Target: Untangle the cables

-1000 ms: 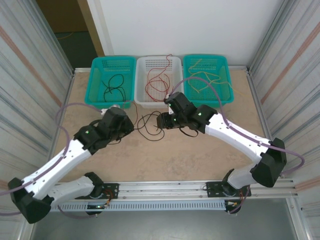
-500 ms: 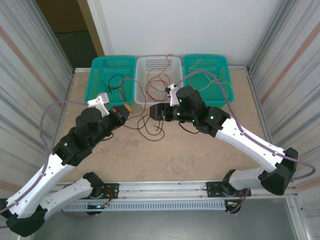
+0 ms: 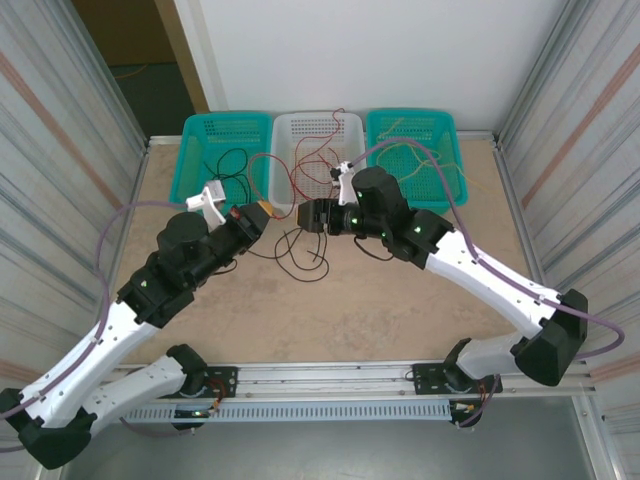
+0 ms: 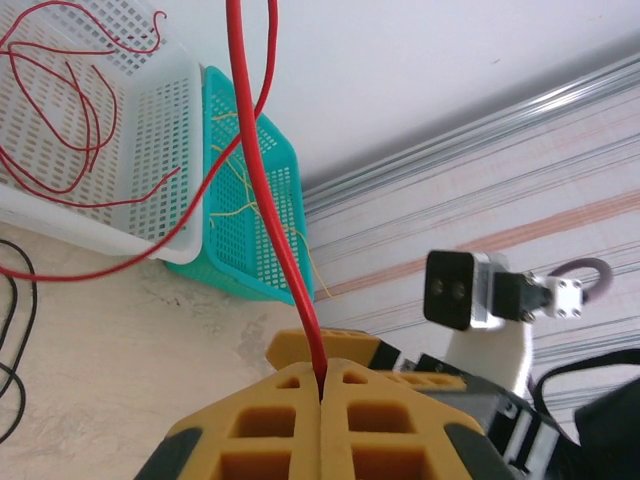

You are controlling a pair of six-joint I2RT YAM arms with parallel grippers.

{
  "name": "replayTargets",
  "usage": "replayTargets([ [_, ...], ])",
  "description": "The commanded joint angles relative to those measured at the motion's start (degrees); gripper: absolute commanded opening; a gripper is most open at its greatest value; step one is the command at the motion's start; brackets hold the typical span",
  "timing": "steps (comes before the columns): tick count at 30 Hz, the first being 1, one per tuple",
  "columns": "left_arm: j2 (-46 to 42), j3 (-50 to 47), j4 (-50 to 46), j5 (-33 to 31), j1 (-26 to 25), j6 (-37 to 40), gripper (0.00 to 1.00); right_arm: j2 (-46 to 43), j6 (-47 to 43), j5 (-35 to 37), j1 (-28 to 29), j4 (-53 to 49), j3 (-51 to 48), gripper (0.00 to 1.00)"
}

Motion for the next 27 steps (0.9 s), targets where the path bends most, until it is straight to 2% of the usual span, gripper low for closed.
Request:
replayTargets([
  [1,0.3,1.4,2.4,1.2,0.0,-0.4,0.0,2.9,0.9,-2.1,-0.6,1.7,1.3,0.64],
  [5,0.6,2.1,3.3,2.3,0.0,-0.5,0.0,4.8,0.6,0.7,-1.0,1.9,1.8,0.67],
  [10,0.8,2.7,4.2,3.5,0.0,-0.5,0.0,8.1,0.5,0.5,-1.5,3.3,3.5,0.68],
  [24,-0.2,3.1,4.6,4.7,0.0,-0.4,0.0,13.0,0.8,-1.8,-2.0,7.9,4.8,0.56],
  [27,-0.4,2.9,4.4,4.7,0.0,-0.3,0.0,13.8,0.9,-2.2,-2.1,8.1,5.0,0.5],
])
